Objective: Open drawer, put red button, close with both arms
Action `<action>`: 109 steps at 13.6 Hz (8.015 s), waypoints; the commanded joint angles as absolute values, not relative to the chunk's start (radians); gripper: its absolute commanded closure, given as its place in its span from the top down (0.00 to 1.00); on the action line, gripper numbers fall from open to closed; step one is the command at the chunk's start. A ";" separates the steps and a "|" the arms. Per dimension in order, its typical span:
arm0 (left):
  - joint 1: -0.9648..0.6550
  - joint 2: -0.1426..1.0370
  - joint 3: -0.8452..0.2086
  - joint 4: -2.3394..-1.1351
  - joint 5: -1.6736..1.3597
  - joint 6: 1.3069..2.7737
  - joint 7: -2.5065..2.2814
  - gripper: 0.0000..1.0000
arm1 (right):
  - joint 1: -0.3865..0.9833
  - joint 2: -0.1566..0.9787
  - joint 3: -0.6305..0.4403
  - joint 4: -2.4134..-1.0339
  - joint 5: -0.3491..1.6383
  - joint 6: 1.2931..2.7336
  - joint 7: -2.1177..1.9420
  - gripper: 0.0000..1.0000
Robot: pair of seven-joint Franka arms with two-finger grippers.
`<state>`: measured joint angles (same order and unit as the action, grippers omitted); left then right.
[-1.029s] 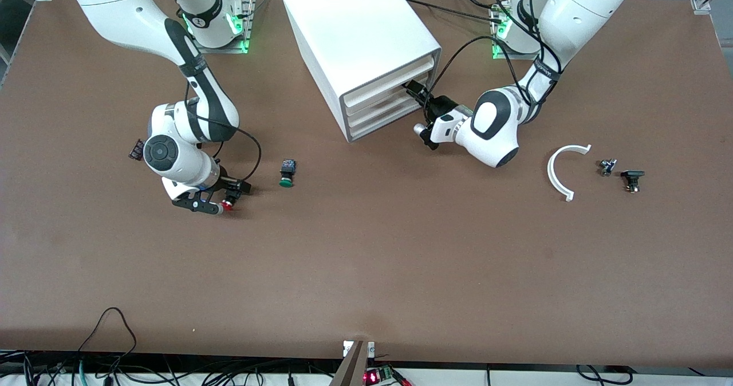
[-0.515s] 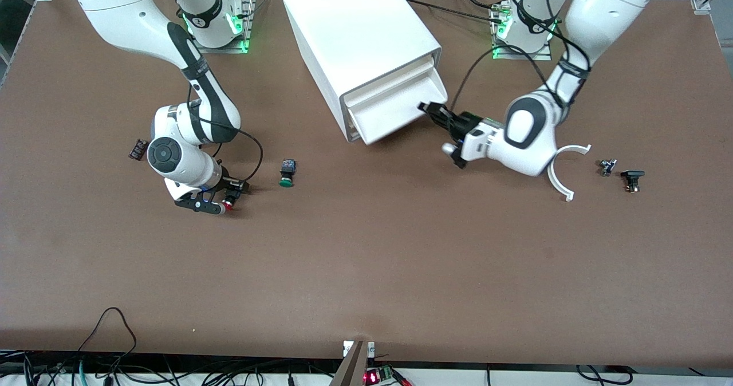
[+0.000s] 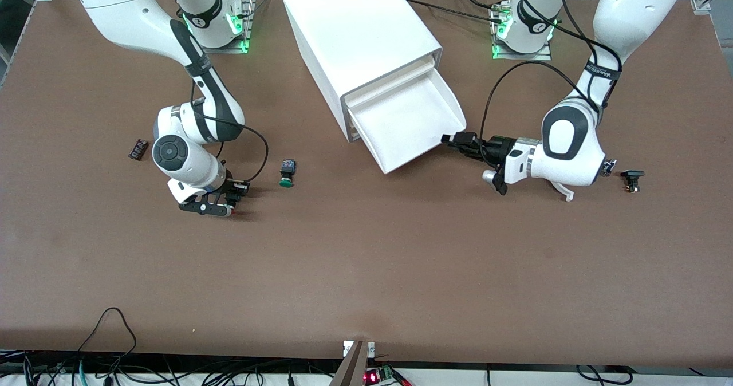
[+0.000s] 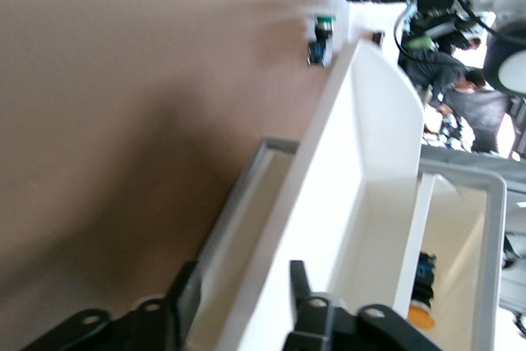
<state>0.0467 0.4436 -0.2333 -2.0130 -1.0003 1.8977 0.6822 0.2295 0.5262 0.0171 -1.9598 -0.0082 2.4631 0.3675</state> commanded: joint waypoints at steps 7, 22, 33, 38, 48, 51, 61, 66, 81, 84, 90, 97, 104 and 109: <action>0.156 0.135 -0.184 -2.023 -0.850 2.175 0.680 1.00 | 0.229 0.425 0.049 -1.637 -0.014 2.116 0.204 0.32; 0.146 -0.071 -0.078 -1.764 0.001 1.763 0.306 1.00 | 0.303 0.506 0.429 -1.349 -0.018 2.077 -0.559 0.32; 0.140 -0.061 -0.080 -1.735 0.012 1.744 0.218 1.00 | 0.564 0.606 0.399 -1.295 -0.247 2.069 -0.813 0.32; 0.135 -0.069 -0.081 -1.735 0.014 1.741 0.218 1.00 | 0.635 0.647 0.348 -1.289 -0.247 2.069 -0.873 0.32; 0.127 -0.074 -0.078 -1.750 0.031 1.741 0.218 1.00 | 0.736 0.715 0.308 -1.287 -0.282 2.037 -0.871 0.34; 0.123 -0.072 -0.074 -1.747 0.025 1.740 0.216 1.00 | 0.762 0.721 0.288 -1.287 -0.279 2.037 -0.858 0.52; 0.086 -0.012 -0.075 -1.749 0.018 1.764 0.132 1.00 | 0.752 0.620 0.169 -1.161 -0.241 2.036 -0.668 1.00; 0.006 0.147 -0.214 -1.769 0.017 1.940 -0.292 1.00 | 0.721 0.548 0.080 -1.167 -0.242 1.968 -0.222 1.00; -0.256 0.284 -0.293 -2.123 0.017 2.453 -0.773 1.00 | 0.247 0.316 0.057 -1.336 -0.100 1.628 0.474 1.00; -0.255 0.241 -0.388 -2.207 0.017 2.448 -0.761 1.00 | 0.158 0.281 0.057 -1.354 -0.097 1.620 0.474 1.00; -0.255 0.226 -0.544 -2.243 0.015 2.404 -0.756 1.00 | -0.011 0.163 0.058 -1.537 -0.026 1.647 0.382 1.00; -0.206 0.201 -0.594 -2.243 0.020 2.381 -0.756 1.00 | 0.118 0.123 -0.138 -1.600 -0.012 1.657 0.184 1.00; -0.023 0.079 -0.304 -2.146 0.020 2.332 -0.297 1.00 | 0.080 0.023 -0.147 -1.736 -0.002 1.677 0.052 1.00; 0.000 -0.005 -0.137 -1.898 0.015 1.972 -0.014 1.00 | 0.081 -0.127 -0.141 -1.932 -0.006 1.759 0.041 1.00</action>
